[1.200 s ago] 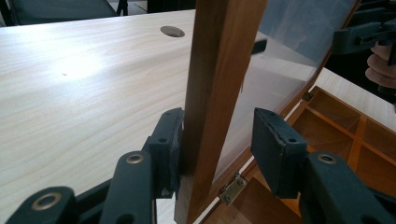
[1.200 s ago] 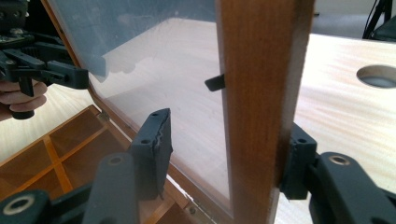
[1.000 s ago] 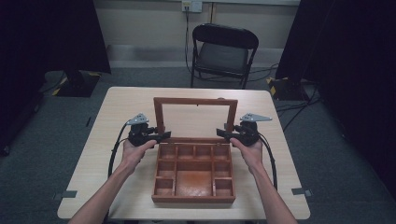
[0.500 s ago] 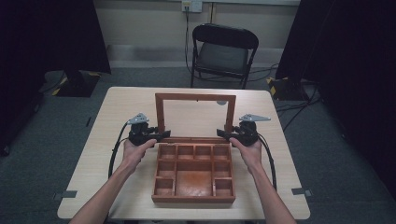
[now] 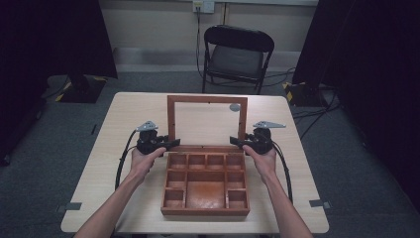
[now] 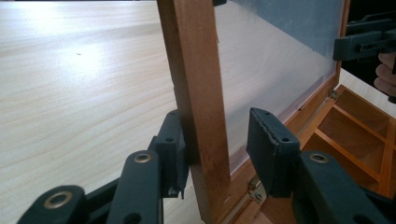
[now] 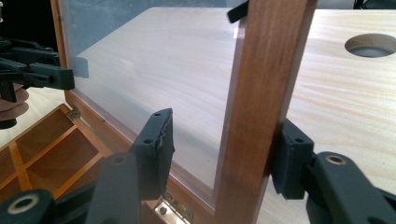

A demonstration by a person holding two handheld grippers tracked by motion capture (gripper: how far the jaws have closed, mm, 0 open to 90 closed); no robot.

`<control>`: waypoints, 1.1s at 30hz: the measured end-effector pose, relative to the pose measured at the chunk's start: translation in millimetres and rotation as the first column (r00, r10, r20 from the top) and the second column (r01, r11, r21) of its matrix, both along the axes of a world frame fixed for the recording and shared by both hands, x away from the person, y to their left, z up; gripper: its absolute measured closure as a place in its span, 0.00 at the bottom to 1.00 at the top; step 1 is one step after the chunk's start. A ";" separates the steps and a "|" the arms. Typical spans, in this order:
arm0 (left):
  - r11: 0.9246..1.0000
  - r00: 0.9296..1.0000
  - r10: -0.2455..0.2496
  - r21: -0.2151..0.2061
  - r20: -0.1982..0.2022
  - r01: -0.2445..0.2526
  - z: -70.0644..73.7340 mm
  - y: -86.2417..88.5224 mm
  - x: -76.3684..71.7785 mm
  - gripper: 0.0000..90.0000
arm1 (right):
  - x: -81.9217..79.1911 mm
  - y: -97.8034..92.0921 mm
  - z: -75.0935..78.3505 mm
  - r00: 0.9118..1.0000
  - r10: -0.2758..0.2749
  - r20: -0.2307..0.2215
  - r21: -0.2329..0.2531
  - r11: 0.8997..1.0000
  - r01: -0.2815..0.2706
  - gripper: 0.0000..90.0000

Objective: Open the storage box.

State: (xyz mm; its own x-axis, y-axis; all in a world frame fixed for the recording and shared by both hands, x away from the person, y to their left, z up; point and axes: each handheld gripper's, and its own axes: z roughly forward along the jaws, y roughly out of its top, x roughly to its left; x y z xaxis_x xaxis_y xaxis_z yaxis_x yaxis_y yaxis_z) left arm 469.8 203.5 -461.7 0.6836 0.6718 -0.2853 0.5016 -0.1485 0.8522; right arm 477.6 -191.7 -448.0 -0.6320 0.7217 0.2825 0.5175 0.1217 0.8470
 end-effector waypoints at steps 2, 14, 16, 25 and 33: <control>1.000 1.000 0.004 -0.005 -0.006 -0.004 -1.5 0.4 1.4 0.64 | 1.7 0.0 -2.1 1.000 -0.005 -0.006 0.000 1.000 0.005 0.51; 1.000 0.997 0.021 -0.009 -0.080 -0.022 -13.1 3.6 9.4 0.56 | 11.4 2.8 -19.5 0.996 -0.025 -0.083 -0.009 1.000 0.024 0.39; 1.000 0.996 0.022 -0.014 -0.085 -0.024 -14.0 3.9 9.8 0.55 | 12.5 2.4 -21.4 0.995 -0.026 -0.095 -0.004 1.000 0.026 0.39; 0.999 0.992 0.035 -0.032 -0.120 -0.039 -19.9 5.1 13.3 0.51 | 14.7 3.6 -25.9 0.991 -0.051 -0.126 -0.016 0.999 0.049 0.34; 0.998 0.988 0.029 -0.042 -0.154 -0.035 -23.2 7.4 15.8 0.48 | 16.1 4.2 -29.3 0.988 -0.064 -0.143 -0.023 0.998 0.061 0.30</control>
State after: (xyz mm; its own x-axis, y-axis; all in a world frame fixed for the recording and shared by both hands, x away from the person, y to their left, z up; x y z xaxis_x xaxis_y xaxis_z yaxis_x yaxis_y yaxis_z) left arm 485.7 210.9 -484.8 0.6080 0.6769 -0.4150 0.6305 -0.0939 0.7705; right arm 493.7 -187.5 -477.3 -0.5393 0.7644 0.3532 0.6403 0.0998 0.7616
